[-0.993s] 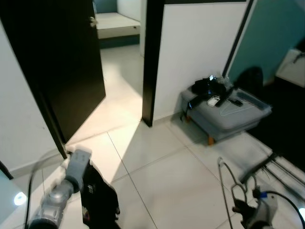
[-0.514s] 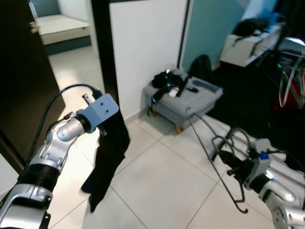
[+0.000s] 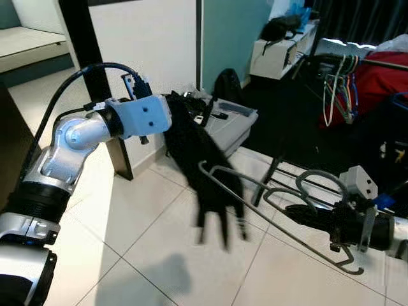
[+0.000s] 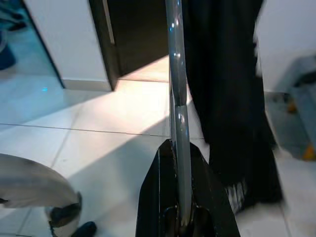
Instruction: Hang hanger
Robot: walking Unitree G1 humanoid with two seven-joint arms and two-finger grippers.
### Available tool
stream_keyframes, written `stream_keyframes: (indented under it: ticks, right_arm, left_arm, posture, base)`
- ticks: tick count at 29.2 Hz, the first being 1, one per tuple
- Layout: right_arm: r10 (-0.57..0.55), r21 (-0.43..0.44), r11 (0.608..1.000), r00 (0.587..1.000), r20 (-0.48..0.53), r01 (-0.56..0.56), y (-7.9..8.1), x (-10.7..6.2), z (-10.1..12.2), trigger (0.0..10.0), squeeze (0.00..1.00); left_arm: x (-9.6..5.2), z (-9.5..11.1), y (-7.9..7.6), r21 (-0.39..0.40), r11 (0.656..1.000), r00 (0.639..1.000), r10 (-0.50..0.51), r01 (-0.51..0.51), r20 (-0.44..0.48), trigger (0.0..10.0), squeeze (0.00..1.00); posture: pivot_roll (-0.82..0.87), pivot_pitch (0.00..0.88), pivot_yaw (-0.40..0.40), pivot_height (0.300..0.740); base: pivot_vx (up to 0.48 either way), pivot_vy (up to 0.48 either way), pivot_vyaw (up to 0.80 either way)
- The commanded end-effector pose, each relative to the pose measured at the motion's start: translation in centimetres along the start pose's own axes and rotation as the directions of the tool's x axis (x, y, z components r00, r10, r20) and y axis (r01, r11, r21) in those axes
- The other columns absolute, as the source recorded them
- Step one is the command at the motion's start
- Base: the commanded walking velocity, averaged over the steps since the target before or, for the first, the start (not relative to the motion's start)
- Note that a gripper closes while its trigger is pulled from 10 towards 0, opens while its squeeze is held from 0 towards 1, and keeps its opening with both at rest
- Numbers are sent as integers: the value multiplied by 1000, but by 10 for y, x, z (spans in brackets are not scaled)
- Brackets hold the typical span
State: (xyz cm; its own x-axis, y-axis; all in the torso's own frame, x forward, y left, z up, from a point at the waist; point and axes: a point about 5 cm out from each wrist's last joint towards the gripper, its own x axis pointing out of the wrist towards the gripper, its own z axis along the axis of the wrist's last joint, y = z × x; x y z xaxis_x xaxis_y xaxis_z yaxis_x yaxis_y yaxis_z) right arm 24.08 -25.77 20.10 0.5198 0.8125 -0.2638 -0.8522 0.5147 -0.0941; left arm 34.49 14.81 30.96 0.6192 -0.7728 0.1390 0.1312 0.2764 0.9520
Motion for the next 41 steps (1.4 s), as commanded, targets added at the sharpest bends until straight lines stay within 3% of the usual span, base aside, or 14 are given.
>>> stream_keyframes:
  ticks: [1,2,5,7,18,20,21,25,31,35,37,41]
  right_arm:
    - [6,-7,1000,1000,6,-6,0,-8,7,10000,0]
    - [4,-16,1000,1000,-17,-4,-2,-17,10,10000,0]
    - [-14,-29,999,1000,-21,13,-5,-28,20,10000,0]
    - [-15,-45,999,1000,14,15,-4,-27,29,10000,0]
    - [-8,-45,999,1000,20,9,-3,-27,32,10000,0]
    - [-61,-90,994,997,-51,57,-5,-6,27,10000,0]
    - [-76,-113,991,995,-71,68,-5,1,27,10000,0]
    - [-82,-115,991,994,-67,74,-3,7,31,10000,0]
    - [34,-101,994,995,-97,-44,15,3,34,10000,0]
    - [48,-97,993,991,-125,-60,18,0,34,10000,0]
    - [36,-105,993,988,-150,-53,19,-1,33,10000,0]
    - [-111,-172,982,976,-189,78,3,-4,31,10000,0]
  left_arm:
    - [-4,2,4,64,997,999,-34,34,0,10000,0]
    - [-3,5,3,111,992,998,-62,62,1,10000,0]
    - [1,11,0,153,983,995,-102,98,19,10000,0]
    - [6,21,-4,165,981,991,-115,103,64,10000,0]
    - [8,24,-5,168,980,989,-122,107,79,10000,0]
    - [21,53,-18,119,985,962,-148,123,228,10000,0]
    - [24,60,-21,106,986,954,-151,128,260,10000,0]
    - [24,53,-24,105,984,959,-164,143,229,10000,0]
    - [23,39,-25,102,984,973,-164,148,163,10000,0]
    - [24,37,-26,99,984,974,-164,150,153,10000,0]
    - [24,37,-27,93,984,975,-166,153,150,10000,0]
    - [26,37,-30,76,984,974,-173,163,147,10000,0]
  posture:
    - [-50,41,15,740]
    - [-57,38,13,740]
    - [-56,34,9,740]
    - [-57,30,5,740]
    - [-57,30,5,740]
    - [-44,32,11,740]
    - [-45,34,13,740]
    - [-45,35,14,740]
    - [-51,37,26,740]
    - [-55,38,29,740]
    - [-57,40,31,740]
    - [-63,41,33,740]
  base:
    - [0,0,0]
    - [0,0,0]
    - [0,0,0]
    - [0,0,0]
    - [0,0,0]
    - [0,0,0]
    - [0,0,0]
    - [0,0,0]
    - [0,0,0]
    - [0,0,0]
    - [0,0,0]
    - [0,0,0]
